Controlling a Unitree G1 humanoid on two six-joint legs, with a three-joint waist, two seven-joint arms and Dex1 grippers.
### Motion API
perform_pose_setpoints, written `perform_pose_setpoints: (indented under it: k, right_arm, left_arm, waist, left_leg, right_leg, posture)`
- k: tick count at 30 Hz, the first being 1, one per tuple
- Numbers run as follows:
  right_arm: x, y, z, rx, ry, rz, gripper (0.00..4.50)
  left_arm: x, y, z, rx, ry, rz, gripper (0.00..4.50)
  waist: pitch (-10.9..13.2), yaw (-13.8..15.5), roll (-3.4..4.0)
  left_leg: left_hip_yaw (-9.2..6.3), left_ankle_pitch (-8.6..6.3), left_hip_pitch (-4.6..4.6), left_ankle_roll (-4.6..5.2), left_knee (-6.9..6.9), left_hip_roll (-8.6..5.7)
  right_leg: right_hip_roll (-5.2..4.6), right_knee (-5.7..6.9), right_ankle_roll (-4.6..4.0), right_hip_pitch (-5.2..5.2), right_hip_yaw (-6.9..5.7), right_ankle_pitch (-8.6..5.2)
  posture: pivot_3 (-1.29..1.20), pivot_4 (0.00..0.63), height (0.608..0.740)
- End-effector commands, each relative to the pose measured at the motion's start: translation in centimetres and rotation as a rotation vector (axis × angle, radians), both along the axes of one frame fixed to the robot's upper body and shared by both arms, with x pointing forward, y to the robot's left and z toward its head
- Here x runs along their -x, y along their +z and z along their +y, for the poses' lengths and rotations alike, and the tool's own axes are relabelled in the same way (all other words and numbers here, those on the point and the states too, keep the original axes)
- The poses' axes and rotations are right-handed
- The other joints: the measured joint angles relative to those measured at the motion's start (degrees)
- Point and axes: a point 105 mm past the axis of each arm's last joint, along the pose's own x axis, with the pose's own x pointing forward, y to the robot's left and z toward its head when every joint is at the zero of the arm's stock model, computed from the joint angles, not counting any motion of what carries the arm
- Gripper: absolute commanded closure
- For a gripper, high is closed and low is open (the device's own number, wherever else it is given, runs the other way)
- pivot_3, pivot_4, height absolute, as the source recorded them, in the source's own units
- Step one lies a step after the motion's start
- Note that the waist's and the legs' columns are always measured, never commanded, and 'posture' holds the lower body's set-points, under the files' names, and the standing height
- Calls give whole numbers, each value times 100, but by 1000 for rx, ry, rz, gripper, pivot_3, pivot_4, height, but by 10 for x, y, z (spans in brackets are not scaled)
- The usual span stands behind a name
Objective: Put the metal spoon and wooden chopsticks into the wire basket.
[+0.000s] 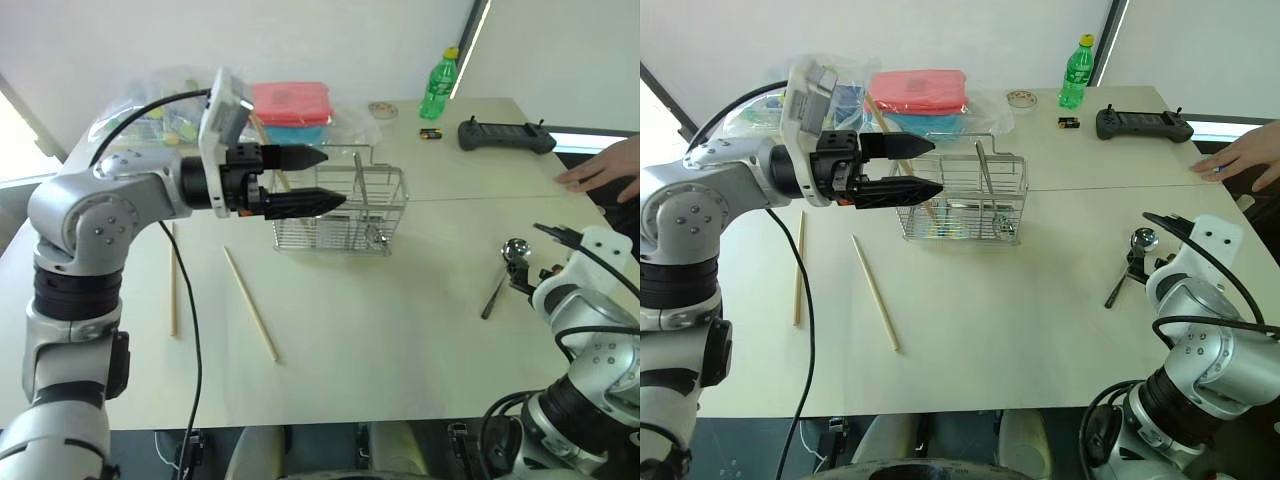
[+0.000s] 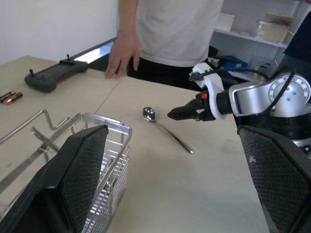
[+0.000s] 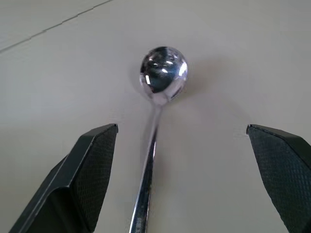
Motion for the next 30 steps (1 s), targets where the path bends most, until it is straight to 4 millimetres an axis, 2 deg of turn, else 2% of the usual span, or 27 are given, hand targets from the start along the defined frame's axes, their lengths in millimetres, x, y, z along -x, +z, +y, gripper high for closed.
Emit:
perform_pose_setpoints:
  k: [1,11,19,25,30]
  right_arm:
    - [-2,5,2,-10,-9,-22,151]
    - [-29,-1,11,-8,59,11,151]
    - [-45,-11,15,2,76,22,151]
    - [-48,-20,13,11,52,33,151]
    - [-49,-27,12,18,49,44,151]
  left_arm:
    - [3,14,-2,19,-2,-62,0]
    - [12,17,-13,36,-69,-36,0]
    - [32,-8,-14,-115,-176,-62,0]
    - [32,-19,-13,-209,-203,-131,0]
    - [32,-18,-15,-210,-214,-141,0]
  waist:
    - [0,-7,2]
    - [0,-17,1]
    - [1,-28,2]
    - [1,-10,3]
    - [1,-18,3]
  left_leg:
    - [2,0,3,0,0,0]
    - [4,2,16,0,1,1]
    - [9,2,16,0,-7,1]
    - [10,2,16,-1,-1,1]
    - [10,2,15,-1,-3,1]
  right_leg:
    - [0,7,0,-2,5,0]
    - [4,40,-3,-13,18,-3]
    - [5,39,-3,-17,24,-3]
    - [6,39,-24,-16,26,-15]
    - [6,39,-23,-17,29,-14]
  posture:
    - [0,150,699]
    - [0,150,699]
    - [0,150,699]
    - [0,150,699]
    - [0,150,699]
